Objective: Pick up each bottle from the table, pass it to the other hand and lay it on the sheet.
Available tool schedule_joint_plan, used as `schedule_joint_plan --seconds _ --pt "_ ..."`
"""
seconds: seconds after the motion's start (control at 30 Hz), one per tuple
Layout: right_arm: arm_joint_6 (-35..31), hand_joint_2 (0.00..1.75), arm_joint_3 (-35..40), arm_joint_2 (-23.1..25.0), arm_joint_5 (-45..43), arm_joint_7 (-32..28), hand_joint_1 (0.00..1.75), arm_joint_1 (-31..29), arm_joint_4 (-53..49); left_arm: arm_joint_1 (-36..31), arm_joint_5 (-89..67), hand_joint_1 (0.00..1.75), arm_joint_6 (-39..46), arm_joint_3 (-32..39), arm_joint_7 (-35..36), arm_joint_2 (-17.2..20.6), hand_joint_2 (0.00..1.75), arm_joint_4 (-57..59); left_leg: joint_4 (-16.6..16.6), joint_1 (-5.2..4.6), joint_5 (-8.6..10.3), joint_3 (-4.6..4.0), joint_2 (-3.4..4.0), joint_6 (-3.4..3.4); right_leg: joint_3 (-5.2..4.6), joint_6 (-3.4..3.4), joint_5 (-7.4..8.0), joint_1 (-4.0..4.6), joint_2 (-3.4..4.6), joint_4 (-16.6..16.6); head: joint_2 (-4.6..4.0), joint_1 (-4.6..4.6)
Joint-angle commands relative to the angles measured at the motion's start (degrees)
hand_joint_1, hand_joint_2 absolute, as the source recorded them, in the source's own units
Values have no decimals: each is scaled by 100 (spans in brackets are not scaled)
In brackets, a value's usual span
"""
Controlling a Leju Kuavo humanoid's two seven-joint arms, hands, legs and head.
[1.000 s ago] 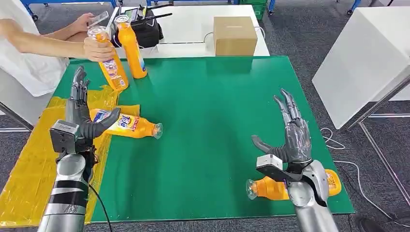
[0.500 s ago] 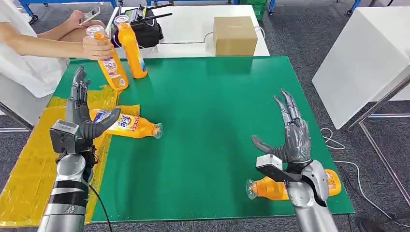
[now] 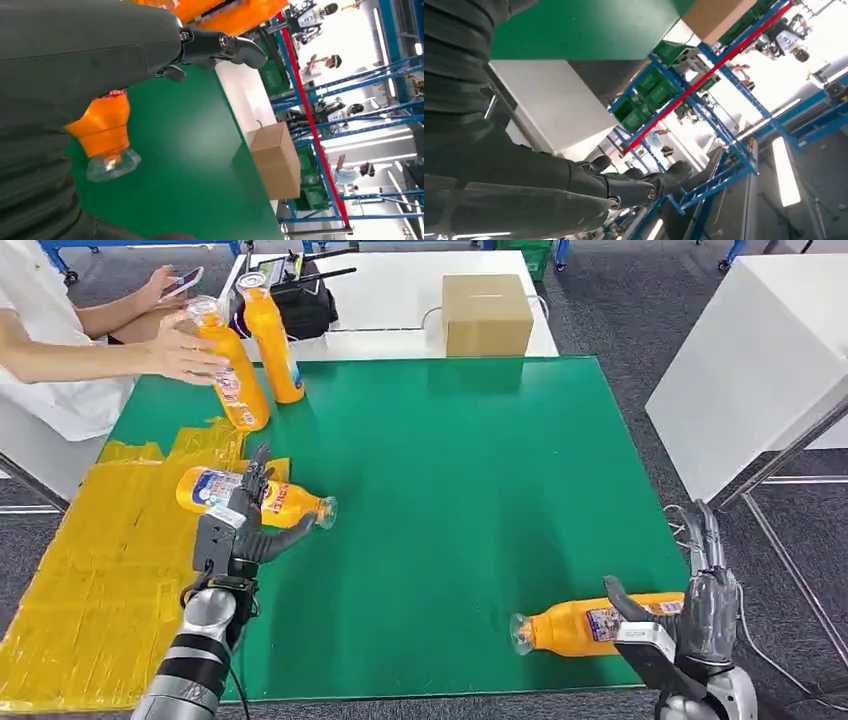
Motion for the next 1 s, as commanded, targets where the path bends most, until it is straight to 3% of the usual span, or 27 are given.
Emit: schedule_joint_plan --seconds 0.03,0.2,0.37,0.5,0.6,1.0 --pt "-15 175 -381 179 -154 125 0 -198 136 -251 15 0 -27 -185 51 10 175 515 -5 4 -4 18 1 -6 20 -6 -4 6 -3 -5 0 -2" --pt "298 175 -174 96 -304 129 0 -285 281 -221 15 0 -40 -175 55 33 175 485 -6 9 -9 30 10 -6 32 -6 -6 11 1 -9 0 -2" --pt "1714 175 470 -496 -522 92 0 -180 626 -213 57 0 -55 -56 51 126 175 466 -7 8 -4 18 11 -3 21 -4 -1 7 6 -8 0 0" --pt "1921 175 623 -653 -441 -3 0 29 600 -256 74 0 -72 7 41 143 175 529 -10 14 -10 36 12 -6 42 -7 -4 13 5 -16 0 -2" --pt "2525 175 806 -843 -794 -196 0 210 444 -310 79 0 -94 56 2 140 175 603 -10 13 -9 32 -5 -7 41 -8 -8 12 -10 -14 0 0" --pt "2525 175 806 -843 -794 -196 0 210 444 -310 79 0 -94 56 2 140 175 603 -7 10 -7 25 2 -6 30 -6 -5 9 -3 -10 0 -2"
